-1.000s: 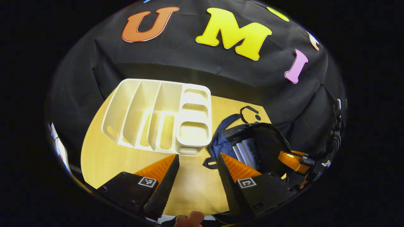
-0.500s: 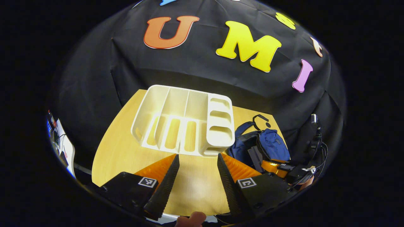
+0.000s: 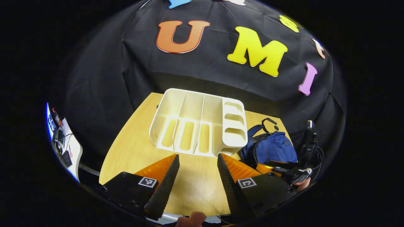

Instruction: Open the schoolbag, grab two books from the bookshelf and put them into the schoolbag.

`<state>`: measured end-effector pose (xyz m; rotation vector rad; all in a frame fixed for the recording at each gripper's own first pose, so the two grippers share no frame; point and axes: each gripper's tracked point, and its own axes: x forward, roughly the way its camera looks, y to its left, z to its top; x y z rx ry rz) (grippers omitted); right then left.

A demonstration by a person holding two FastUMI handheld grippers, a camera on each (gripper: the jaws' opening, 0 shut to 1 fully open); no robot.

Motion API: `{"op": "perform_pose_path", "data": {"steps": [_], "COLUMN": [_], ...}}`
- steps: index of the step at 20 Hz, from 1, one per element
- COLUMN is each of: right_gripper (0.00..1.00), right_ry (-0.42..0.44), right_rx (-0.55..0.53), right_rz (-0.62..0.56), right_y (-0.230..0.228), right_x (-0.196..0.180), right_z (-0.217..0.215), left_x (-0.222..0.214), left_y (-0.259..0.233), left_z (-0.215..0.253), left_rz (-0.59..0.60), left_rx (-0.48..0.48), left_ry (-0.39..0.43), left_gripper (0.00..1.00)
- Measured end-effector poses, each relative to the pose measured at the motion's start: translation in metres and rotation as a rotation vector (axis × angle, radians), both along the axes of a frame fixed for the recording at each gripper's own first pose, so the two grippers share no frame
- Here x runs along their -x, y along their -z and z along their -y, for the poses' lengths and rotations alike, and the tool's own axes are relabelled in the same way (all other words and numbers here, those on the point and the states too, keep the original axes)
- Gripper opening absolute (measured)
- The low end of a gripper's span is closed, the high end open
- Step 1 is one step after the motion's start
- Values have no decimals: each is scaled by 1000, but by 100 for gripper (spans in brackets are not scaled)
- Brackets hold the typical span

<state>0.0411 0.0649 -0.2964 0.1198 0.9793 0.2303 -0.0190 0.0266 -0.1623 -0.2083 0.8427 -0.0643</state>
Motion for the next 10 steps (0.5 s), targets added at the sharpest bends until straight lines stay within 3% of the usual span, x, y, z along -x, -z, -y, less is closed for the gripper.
{"op": "perform_pose_path", "data": {"steps": [1,2,4,9,10], "right_gripper": [89,88,97,94,97], "right_ry": [1,7,21,77,88], "right_rx": [3,7,16,78,86], "right_rz": [20,43,103,417,479], "right_y": [-6,-13,-35,-139,-162], "right_x": [-1,-2,-5,-23,-25], "right_z": [1,3,8,35,39], "left_x": [-1,-4,-8,-36,-41], "left_y": [-3,-6,-12,-57,-71], "left_z": [2,5,15,41,46], "left_rz": [14,28,45,197,240], "left_rx": [-3,-8,-3,13,26], "left_ry": [7,17,45,72,73], "left_gripper": [78,78,78,78,77]}}
